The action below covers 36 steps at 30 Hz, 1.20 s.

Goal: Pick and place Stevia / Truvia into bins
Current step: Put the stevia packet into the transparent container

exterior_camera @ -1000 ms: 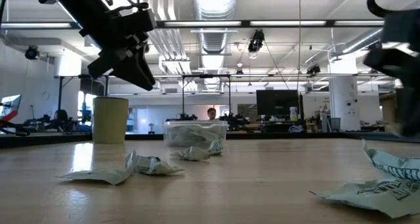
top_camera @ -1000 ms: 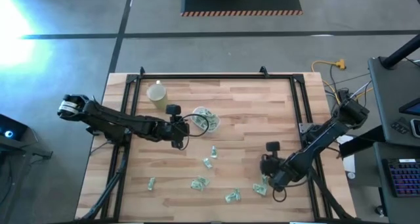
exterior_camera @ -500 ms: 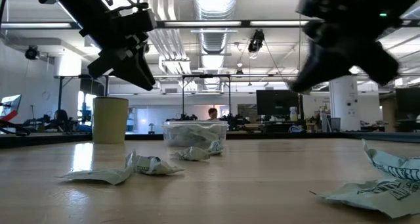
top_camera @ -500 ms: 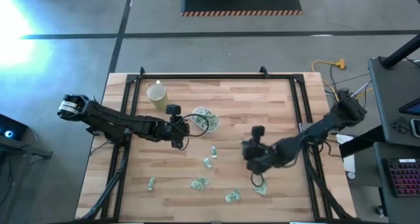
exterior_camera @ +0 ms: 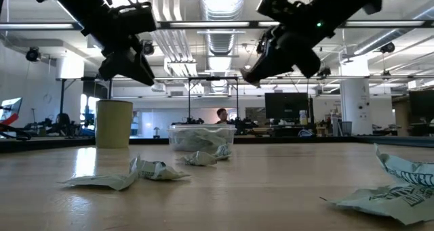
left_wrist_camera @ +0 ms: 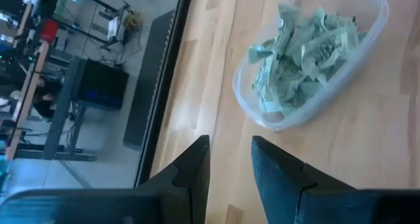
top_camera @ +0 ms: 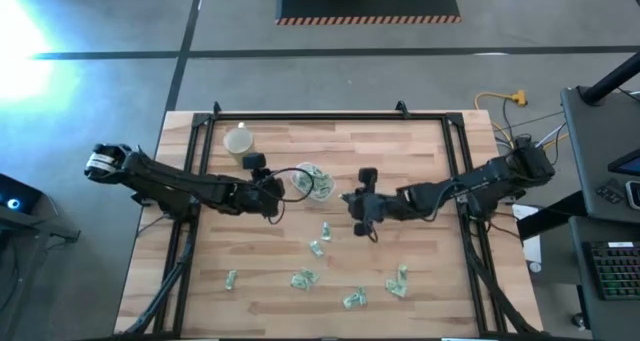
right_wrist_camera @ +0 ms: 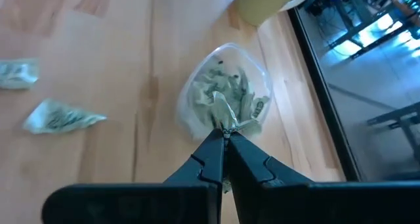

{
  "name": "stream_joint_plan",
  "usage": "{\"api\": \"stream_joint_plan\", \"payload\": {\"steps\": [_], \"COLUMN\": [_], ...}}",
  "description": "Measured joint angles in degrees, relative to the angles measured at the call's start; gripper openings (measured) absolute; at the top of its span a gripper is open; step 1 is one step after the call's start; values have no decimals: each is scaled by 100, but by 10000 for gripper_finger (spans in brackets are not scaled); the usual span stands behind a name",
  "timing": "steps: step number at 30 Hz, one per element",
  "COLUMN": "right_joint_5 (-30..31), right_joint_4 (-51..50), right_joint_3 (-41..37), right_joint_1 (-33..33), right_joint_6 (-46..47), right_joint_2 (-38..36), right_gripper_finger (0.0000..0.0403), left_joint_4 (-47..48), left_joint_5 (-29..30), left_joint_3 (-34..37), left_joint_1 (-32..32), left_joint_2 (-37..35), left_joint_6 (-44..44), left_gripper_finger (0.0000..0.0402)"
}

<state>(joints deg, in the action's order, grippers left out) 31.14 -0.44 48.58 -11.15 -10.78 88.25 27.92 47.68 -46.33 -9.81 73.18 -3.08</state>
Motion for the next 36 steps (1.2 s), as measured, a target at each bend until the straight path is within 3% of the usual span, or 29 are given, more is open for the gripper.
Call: {"api": "stream_joint_plan", "payload": {"steps": [17, 26, 36], "right_joint_5": [-1936, -2221, -2474], "right_joint_4": [1366, 1884, 1878], "right_joint_3": [-90, 64, 365], "right_joint_1": [1489, 1889, 2015], "right_joint_6": [-341, -685, -618], "right_joint_2": [146, 1038, 1426], "right_gripper_finger": [9, 9, 9], "left_joint_4": [309, 299, 305], "left_joint_5": [-53, -87, -261], "left_joint_3": [92, 97, 99], "left_joint_1": [-133, -165, -227], "left_joint_2": [-314, -312, -310], "left_joint_6": [577, 591, 850], "left_gripper_finger": [96, 96, 96]}}
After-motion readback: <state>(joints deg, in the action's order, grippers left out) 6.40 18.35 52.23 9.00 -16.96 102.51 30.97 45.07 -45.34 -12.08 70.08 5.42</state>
